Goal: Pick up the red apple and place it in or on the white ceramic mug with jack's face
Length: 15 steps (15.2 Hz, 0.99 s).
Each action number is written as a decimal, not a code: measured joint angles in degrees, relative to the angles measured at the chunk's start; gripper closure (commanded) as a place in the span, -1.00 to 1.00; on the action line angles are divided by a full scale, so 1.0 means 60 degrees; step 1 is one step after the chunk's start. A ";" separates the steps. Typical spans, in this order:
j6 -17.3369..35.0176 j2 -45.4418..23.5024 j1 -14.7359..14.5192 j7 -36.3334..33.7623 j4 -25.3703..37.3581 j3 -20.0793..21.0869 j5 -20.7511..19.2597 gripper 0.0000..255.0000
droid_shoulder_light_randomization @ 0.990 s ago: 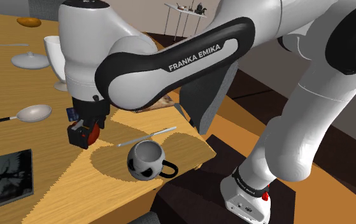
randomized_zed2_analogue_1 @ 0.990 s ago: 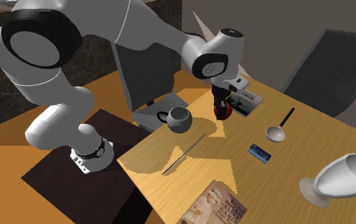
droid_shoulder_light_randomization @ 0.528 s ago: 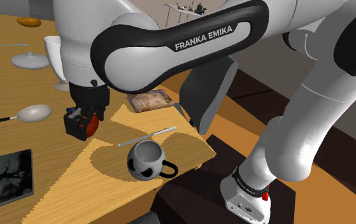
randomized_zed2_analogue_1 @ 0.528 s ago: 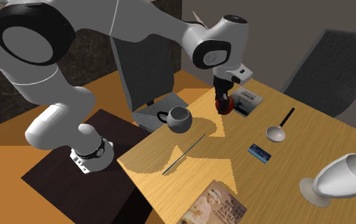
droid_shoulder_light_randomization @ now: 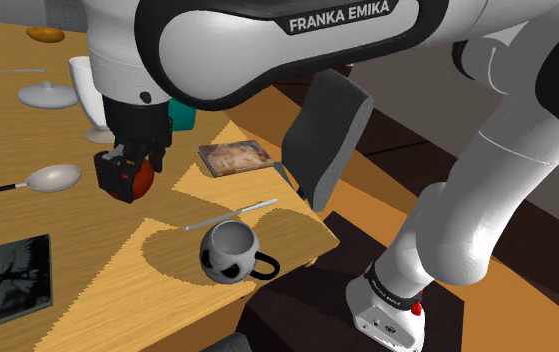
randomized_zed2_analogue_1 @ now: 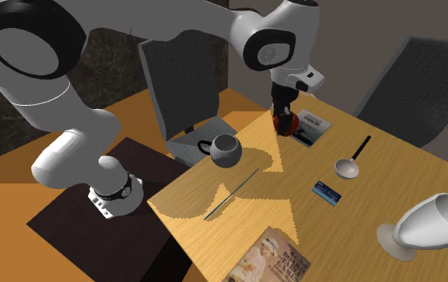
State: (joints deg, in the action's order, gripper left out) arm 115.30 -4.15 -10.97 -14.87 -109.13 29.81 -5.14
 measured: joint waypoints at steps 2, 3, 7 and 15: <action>-0.0237 0.0066 0.0008 0.0043 0.0183 0.0000 0.0046 1.00; -0.0385 0.0105 0.0009 0.0060 0.0298 0.0003 0.0072 1.00; -0.0520 0.0731 0.0070 0.0255 -0.0107 -0.0013 0.0412 1.00; -0.0395 0.4026 -0.0200 0.1220 -0.3198 -0.0452 0.2025 1.00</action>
State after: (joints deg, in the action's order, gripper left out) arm 112.93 20.00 -12.17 -7.55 -128.32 27.10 7.01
